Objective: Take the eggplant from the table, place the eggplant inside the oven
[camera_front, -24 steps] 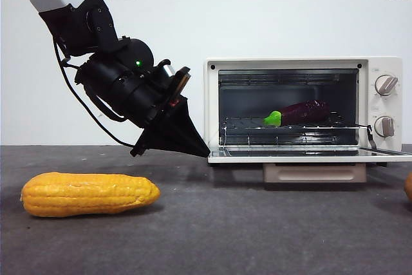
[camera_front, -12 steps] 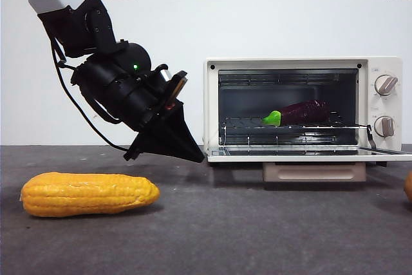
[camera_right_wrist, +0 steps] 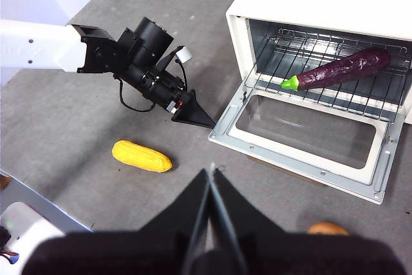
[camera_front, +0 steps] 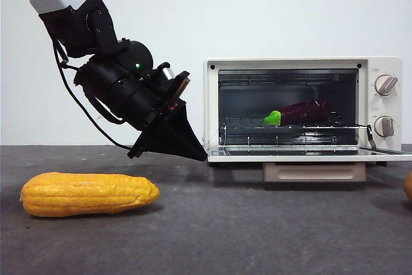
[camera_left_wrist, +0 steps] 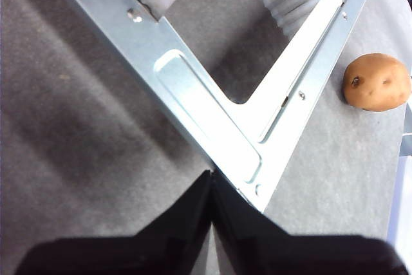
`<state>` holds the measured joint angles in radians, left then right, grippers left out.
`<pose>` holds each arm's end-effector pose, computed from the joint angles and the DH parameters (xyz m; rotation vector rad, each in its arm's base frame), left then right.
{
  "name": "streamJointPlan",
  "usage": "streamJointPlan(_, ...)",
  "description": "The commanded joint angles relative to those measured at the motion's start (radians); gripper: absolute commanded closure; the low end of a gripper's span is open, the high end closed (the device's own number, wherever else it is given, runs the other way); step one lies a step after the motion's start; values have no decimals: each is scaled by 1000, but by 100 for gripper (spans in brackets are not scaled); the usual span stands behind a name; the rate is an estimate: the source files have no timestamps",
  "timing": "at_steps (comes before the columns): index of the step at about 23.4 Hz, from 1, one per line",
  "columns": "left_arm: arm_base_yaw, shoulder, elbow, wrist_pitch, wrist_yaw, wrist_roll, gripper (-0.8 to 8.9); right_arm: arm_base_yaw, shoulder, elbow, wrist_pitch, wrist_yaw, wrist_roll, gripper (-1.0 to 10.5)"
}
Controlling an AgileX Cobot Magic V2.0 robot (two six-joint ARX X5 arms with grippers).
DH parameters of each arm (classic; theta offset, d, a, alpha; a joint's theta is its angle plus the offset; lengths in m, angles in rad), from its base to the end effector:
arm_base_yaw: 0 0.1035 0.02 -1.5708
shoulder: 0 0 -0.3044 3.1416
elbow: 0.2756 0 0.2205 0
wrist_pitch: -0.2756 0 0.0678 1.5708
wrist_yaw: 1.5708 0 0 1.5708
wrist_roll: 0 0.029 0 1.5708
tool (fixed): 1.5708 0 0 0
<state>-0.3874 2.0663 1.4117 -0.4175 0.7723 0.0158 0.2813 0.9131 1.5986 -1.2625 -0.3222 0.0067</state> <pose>0.3738 -0.1744 0.2119 -0.2034 1.0999 -1.0500 0.0359 0.0199 0.4732 0.0183 0.5875 0.5845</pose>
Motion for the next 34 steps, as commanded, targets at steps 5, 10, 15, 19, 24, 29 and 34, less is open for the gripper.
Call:
streamJointPlan(5, -3, 29, -10, -8, -14, 10, 819, 1, -2, 2, 4, -3, -8, 957)
streamJointPlan(10, -16, 31, -10, 1, -15, 10, 819, 1, -2, 2, 4, -3, -8, 957)
streamJointPlan(15, -29, 31, -10, 23, -17, 9, 820, 1, -2, 2, 4, -3, -8, 957)
streamJointPlan(19, -39, 54, -10, 51, -13, -17, 820, 1, -2, 2, 4, -3, -8, 957)
streamJointPlan(24, -42, 66, -10, 61, -5, -18, 820, 1, -2, 2, 3, -3, -8, 957)
streamJointPlan(29, -30, 66, -10, 135, 61, -89, 820, 1, -2, 2, 3, -3, -8, 957)
streamJointPlan(34, -24, 66, -9, 192, 114, -128, 820, 1, -2, 2, 3, -3, -8, 957)
